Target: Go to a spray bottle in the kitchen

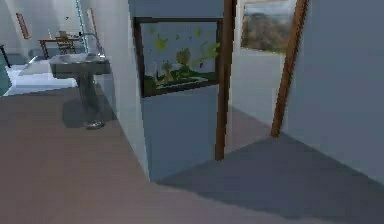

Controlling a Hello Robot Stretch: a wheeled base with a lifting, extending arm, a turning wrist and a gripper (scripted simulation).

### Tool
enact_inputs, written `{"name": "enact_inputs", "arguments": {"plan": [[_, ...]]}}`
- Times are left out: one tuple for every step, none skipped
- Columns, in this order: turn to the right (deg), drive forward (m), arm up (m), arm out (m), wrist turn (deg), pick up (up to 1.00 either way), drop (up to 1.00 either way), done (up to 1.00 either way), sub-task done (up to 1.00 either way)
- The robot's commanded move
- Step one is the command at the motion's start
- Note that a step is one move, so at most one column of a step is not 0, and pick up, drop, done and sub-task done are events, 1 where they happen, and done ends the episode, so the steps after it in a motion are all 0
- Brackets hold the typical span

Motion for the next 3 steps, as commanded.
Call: {"name": "enact_inputs", "arguments": {"plan": [[-30.0,0.00,0.00,0.00,0.0,0.00,0.00,0.00,0.00],[0.0,0.20,0.00,0.00,0.0,0.00,0.00,0.00,0.00],[-18.0,0.00,0.00,0.00,0.0,0.00,0.00,0.00,0.00]]}}
